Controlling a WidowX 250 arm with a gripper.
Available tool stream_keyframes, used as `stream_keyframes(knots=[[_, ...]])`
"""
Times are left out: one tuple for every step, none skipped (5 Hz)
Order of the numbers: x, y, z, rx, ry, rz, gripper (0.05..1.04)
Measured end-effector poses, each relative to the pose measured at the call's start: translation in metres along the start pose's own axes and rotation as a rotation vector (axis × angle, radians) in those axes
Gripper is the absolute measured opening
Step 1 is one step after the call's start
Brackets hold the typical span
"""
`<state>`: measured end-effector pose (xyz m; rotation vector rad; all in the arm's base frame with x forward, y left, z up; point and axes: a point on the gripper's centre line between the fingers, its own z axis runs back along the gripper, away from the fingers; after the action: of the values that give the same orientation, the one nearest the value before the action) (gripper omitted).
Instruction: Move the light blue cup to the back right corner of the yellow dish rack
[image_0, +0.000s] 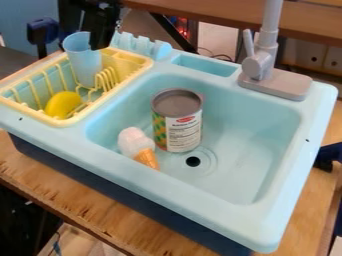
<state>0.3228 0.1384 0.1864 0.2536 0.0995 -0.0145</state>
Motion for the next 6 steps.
stream_keyframes(knots=[[0.002, -0.005, -0.003, -0.025, -0.012, -0.011, 1.002], [0.004, -0.011, -0.007, -0.054, -0.023, -0.019, 1.002], [0.009, -0.014, -0.016, -0.069, -0.015, -0.019, 1.003], [0.013, -0.015, -0.032, -0.074, 0.036, -0.014, 1.002], [0.019, -0.013, -0.036, -0.068, 0.054, 0.003, 0.948], [0.020, -0.013, -0.037, -0.069, 0.055, 0.010, 0.668]])
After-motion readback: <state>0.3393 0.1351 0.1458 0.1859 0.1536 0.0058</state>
